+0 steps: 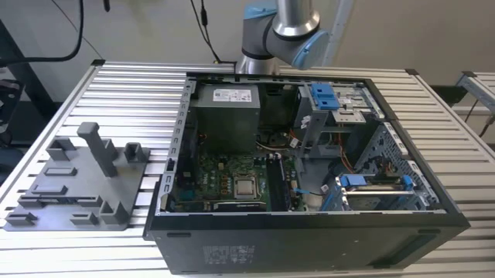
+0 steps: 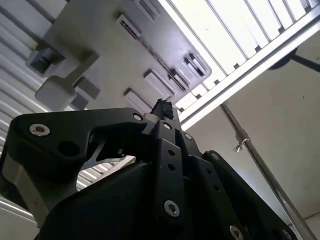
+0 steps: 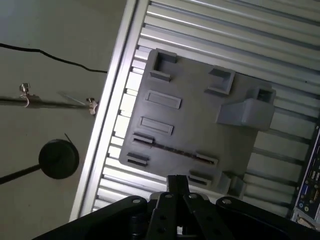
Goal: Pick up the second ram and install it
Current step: 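Pick up the second ram and move it above second insertion slot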
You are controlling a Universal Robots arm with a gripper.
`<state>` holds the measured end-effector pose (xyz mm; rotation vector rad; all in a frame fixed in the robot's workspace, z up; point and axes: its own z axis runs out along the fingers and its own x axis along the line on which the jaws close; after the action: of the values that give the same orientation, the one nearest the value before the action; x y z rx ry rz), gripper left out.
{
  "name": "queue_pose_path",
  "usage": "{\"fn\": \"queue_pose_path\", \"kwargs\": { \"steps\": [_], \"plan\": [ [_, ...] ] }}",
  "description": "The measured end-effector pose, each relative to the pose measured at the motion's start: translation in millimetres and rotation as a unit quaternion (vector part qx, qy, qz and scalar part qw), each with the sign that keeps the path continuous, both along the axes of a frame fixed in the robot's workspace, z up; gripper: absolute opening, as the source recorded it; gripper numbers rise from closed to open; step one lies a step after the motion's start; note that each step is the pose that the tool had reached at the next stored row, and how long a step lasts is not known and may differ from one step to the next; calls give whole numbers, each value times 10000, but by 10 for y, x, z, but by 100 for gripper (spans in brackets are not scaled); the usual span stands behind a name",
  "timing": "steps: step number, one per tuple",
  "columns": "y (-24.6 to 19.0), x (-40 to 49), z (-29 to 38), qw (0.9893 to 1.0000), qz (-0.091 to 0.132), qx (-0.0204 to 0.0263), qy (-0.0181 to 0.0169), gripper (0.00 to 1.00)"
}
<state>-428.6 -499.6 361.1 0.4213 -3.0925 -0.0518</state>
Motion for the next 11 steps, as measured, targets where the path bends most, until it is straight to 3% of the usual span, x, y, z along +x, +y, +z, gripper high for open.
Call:
{"fn": "queue_pose_path", "kwargs": {
  "steps": [6, 11],
  "plan": [
    [1, 0, 0, 9991, 418, -14, 0, 11],
    [1, 0, 0, 9968, 794, -24, 0, 11]
  ]
}}
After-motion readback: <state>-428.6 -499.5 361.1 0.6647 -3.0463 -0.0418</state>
